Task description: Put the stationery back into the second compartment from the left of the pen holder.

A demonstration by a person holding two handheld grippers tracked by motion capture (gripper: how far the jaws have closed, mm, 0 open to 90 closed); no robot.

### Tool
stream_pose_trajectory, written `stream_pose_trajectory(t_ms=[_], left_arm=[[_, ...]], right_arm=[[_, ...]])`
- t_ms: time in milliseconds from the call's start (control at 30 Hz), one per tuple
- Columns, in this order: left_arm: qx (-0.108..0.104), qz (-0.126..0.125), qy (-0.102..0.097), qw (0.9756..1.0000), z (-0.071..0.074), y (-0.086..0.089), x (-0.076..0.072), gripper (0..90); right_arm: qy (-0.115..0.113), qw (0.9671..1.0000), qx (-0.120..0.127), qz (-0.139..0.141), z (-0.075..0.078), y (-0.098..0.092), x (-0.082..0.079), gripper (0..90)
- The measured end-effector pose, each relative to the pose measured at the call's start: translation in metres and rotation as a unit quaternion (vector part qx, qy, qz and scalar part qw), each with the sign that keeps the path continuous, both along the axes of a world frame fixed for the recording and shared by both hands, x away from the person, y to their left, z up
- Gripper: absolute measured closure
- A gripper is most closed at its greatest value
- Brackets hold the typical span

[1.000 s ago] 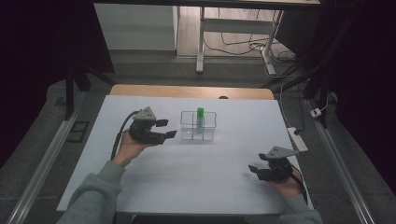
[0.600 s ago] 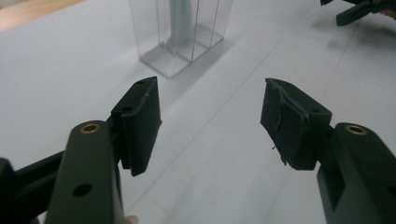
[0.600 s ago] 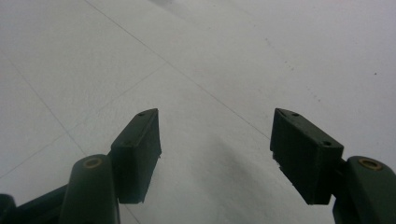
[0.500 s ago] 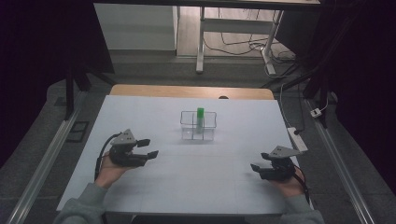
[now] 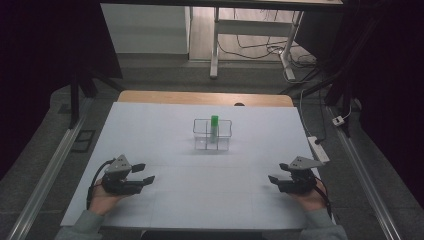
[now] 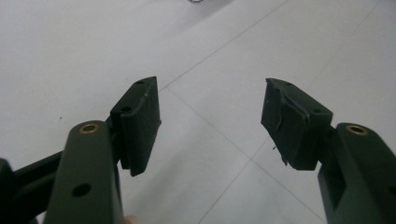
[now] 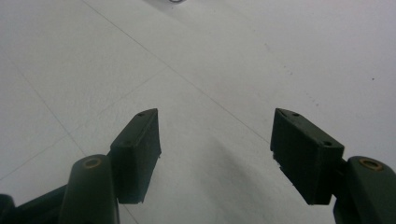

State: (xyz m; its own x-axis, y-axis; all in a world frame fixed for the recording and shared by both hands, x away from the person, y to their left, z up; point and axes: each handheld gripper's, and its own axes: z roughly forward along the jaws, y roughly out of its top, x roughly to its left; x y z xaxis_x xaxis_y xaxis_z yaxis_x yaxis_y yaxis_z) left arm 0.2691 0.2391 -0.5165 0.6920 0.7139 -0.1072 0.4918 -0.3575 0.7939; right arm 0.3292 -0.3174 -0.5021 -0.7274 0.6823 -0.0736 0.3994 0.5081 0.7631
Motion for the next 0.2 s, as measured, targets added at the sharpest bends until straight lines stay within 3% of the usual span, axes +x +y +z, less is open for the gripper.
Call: stream_pose_trajectory(t_ms=[200], left_arm=[[0.001,0.005,0.001,1.0,-0.0006,0.0037,-0.0011,34.4]], right_arm=[[-0.006,1.0,0.001,0.004,0.0012,0.0013,-0.0011,32.9]])
